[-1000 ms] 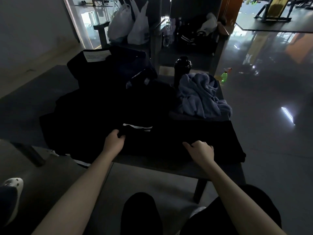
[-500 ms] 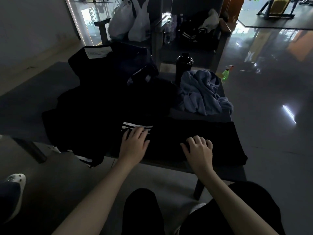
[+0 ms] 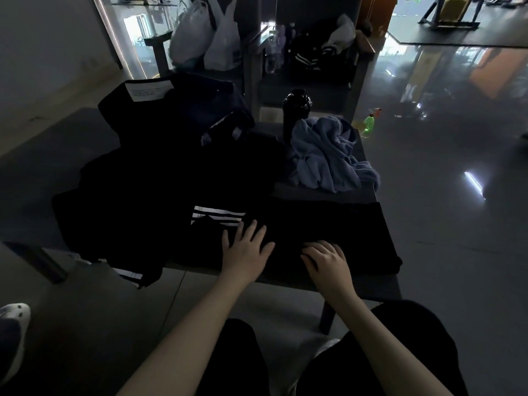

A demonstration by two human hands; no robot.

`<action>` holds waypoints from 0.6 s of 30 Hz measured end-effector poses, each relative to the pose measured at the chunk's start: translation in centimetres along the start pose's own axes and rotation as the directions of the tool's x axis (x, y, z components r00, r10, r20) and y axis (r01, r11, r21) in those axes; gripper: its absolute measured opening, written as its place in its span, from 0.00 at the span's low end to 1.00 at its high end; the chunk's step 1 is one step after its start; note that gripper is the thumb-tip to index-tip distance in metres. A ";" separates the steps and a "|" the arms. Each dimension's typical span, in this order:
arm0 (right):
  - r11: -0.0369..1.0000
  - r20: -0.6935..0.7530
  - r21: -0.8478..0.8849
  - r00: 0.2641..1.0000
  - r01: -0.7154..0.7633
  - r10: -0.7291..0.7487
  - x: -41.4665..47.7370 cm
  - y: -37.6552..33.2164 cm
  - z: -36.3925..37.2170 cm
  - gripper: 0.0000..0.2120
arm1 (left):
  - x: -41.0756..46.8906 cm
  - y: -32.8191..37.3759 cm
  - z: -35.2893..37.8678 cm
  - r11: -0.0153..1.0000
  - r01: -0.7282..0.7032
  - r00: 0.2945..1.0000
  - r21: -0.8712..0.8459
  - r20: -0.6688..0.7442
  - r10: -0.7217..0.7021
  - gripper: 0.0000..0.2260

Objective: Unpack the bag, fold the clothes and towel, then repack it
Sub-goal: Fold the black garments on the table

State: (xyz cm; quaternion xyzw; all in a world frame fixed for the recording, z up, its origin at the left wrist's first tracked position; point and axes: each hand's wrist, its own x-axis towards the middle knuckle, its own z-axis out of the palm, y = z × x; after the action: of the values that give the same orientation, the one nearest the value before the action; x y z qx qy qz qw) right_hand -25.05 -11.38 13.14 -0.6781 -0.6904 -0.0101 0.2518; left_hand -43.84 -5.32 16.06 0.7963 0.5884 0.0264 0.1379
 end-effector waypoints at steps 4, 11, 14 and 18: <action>0.999 0.086 -0.034 0.996 -0.017 0.020 -0.4 0.9 -0.4 0.19 | 0.3 0.1 0.9 0.998 0.027 0.999 0.061 0.032 -0.029 0.27; 0.946 -0.008 -0.165 0.960 -0.279 0.282 -0.9 2.5 -3.4 0.24 | 1.2 2.7 0.1 0.954 -0.062 0.990 0.294 -0.100 0.095 0.29; 0.870 0.069 -0.250 0.888 -0.425 0.454 -1.2 4.6 -4.9 0.26 | 1.9 2.8 1.3 0.974 -0.087 0.995 0.208 -0.032 0.096 0.28; 0.740 0.079 -0.090 0.736 -0.667 0.672 -2.0 6.8 -6.3 0.30 | 2.1 2.5 2.0 0.983 -0.076 0.997 0.165 0.002 0.077 0.27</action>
State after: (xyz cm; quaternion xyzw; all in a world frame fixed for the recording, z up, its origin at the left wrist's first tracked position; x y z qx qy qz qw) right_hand -16.61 -14.92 15.74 -0.8872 -0.4122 0.0979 0.1828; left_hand -40.45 -4.35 14.56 0.8269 0.5578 -0.0152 0.0691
